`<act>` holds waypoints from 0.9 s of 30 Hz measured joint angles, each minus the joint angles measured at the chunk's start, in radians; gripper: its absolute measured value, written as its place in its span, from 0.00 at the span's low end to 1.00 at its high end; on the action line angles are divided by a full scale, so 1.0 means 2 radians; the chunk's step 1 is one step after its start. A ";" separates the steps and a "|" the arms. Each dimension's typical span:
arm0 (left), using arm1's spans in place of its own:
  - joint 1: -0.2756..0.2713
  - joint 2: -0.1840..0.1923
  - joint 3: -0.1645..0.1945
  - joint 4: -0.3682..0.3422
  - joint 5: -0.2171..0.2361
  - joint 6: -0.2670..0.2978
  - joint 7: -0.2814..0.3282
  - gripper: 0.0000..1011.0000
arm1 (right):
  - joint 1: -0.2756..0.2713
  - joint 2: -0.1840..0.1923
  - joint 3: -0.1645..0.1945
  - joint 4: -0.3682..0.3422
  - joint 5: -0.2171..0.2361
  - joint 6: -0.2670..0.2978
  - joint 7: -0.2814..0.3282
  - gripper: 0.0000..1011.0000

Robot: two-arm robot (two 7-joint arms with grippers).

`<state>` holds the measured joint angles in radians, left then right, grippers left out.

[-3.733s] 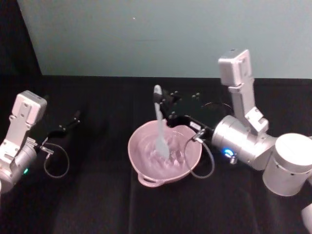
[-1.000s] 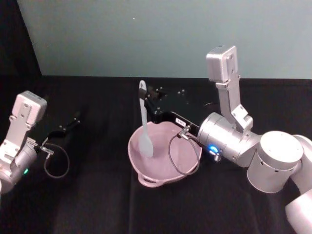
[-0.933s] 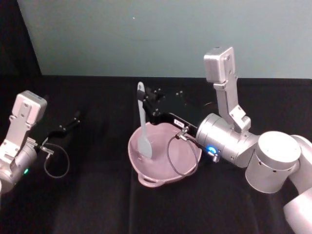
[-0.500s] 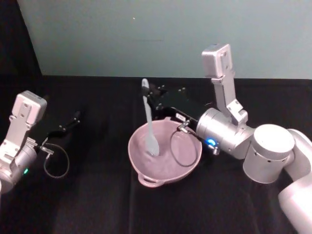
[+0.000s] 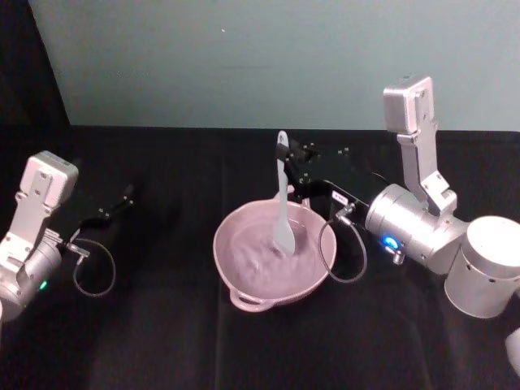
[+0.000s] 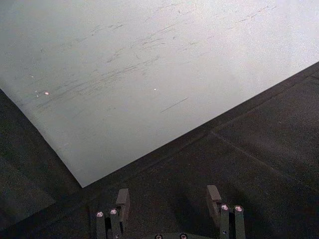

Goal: Use the one hand to pick up the spoon and stir the clear water in the bowl.

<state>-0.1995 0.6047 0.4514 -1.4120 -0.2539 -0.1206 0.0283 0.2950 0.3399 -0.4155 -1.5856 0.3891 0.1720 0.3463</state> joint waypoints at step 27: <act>0.000 0.000 0.000 0.000 0.000 0.000 0.000 1.00 | -0.027 0.011 0.001 -0.099 -0.011 -0.001 -0.005 0.11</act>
<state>-0.1995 0.6046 0.4514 -1.4120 -0.2539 -0.1205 0.0283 0.2417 0.3628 -0.4130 -1.7827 0.3677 0.1690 0.3360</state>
